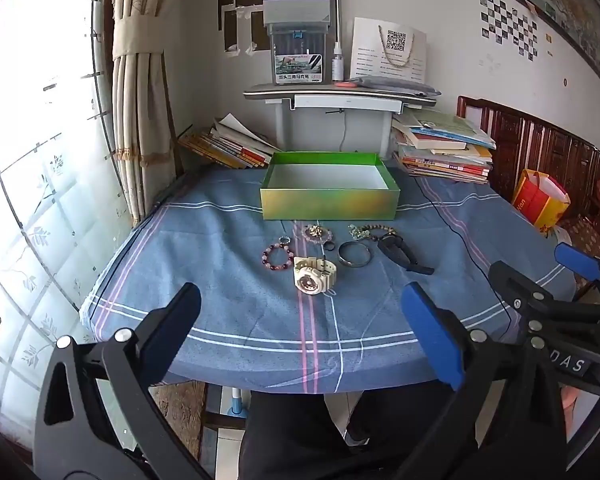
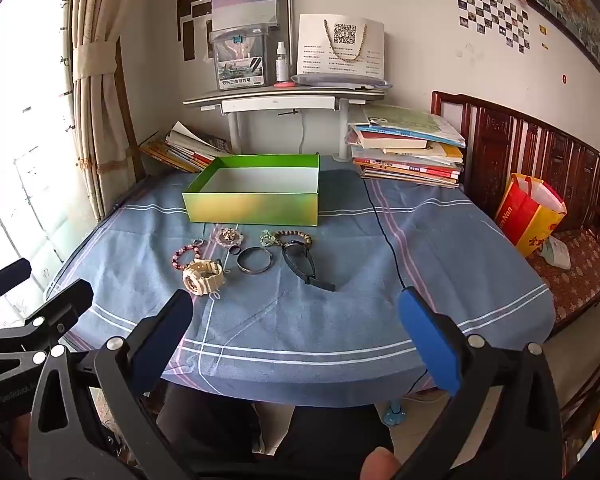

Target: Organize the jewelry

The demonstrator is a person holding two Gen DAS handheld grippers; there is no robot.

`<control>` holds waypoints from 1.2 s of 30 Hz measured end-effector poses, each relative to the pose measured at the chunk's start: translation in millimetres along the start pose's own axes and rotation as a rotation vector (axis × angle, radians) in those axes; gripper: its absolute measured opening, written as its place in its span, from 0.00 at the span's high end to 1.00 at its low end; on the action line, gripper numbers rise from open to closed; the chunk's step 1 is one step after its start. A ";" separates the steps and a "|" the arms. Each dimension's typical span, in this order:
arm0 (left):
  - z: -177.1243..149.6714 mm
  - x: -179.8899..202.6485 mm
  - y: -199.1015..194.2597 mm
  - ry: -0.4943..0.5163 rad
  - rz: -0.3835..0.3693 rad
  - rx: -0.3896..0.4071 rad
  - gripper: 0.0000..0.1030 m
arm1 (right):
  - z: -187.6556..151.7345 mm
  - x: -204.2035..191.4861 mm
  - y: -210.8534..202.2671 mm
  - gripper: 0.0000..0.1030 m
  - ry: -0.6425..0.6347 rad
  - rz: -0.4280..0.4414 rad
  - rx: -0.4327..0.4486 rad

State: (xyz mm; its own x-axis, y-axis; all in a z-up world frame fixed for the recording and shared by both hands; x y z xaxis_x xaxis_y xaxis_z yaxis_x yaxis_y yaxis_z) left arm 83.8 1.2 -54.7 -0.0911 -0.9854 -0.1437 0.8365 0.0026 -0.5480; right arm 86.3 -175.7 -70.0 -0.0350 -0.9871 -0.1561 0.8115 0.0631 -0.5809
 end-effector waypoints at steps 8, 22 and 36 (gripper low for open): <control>-3.0 -2.2 1.6 -0.024 -0.011 -0.012 0.04 | 2.1 -0.2 -2.2 0.02 0.002 0.005 0.014; -3.2 -2.3 2.3 -0.012 0.000 -0.020 0.04 | 1.6 0.0 -2.9 0.02 -0.001 0.009 0.013; -5.6 -3.6 3.0 -0.020 -0.003 -0.027 0.04 | 2.7 -0.1 -4.6 0.02 0.004 0.017 0.019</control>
State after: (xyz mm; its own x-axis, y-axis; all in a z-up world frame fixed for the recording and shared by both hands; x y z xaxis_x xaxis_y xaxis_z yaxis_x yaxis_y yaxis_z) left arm 83.6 5.7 -60.4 -0.0828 -0.9886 -0.1257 0.8210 0.0038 -0.5709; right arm 84.1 -176.3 -65.1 -0.0233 -0.9853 -0.1693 0.8229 0.0772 -0.5629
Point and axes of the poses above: each gripper's, at about its wrist camera, not at the fingertips, and y roughly the way its jaws point, x to its right, z to its top, the point moved 10 cm from there along y, roughly the way its jaws point, and after that the axes turned 7 degrees about y, right-handed, at the moved point
